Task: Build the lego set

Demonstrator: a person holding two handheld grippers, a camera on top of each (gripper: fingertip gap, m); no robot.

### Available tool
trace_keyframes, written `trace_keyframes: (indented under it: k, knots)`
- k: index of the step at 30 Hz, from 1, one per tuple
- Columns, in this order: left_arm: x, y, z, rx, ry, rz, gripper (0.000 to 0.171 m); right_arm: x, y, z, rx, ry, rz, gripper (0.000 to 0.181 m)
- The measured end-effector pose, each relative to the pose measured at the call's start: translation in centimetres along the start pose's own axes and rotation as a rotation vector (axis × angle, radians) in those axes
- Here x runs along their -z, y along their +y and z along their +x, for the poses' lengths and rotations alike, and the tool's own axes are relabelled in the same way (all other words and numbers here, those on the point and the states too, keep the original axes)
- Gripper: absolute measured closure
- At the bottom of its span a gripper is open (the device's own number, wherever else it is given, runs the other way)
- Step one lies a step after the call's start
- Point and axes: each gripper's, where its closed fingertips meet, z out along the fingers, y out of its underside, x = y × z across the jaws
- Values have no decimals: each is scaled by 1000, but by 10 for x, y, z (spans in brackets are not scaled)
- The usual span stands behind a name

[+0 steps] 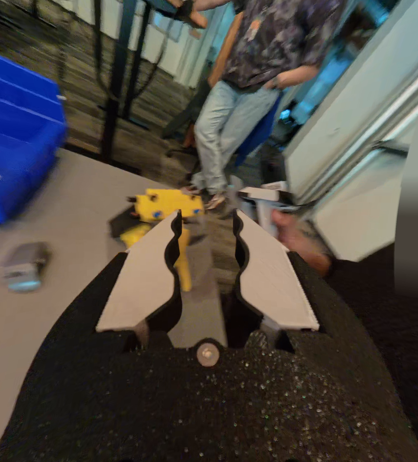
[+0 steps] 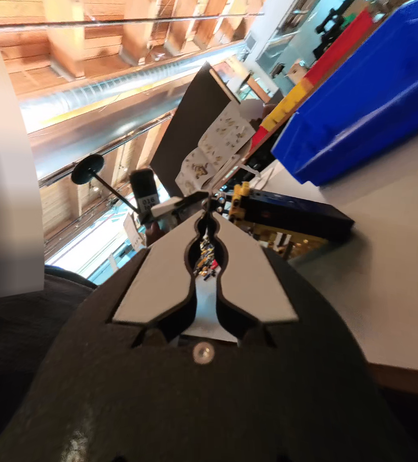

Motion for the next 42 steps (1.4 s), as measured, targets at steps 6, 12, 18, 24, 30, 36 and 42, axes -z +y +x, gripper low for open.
trace_keyframes:
  k: [6, 12, 18, 24, 30, 36, 42]
  knots:
    - [-15, -7, -59, -35, -217, -62, 129, -4, 3, 11, -3, 41, -21, 181]
    - [-31, 18, -53, -14, -145, -124, 127, -12, 9, 16, -39, 40, -75, 181]
    - [-41, 20, -47, 2, -111, -94, 126, -14, 15, 17, 1, 49, -126, 181]
    - [-41, 20, -47, 2, -115, -78, 134, -11, 13, 19, 0, 45, -101, 181]
    - [-42, 20, -45, -41, -141, -73, 136, -8, 12, 19, 46, 41, -95, 181]
    - [-41, 20, -46, -38, -130, -85, 136, -9, 11, 21, -31, -30, -138, 181]
    - [-40, 20, -46, -76, -164, -89, 137, -9, 11, 23, -110, -47, -176, 181]
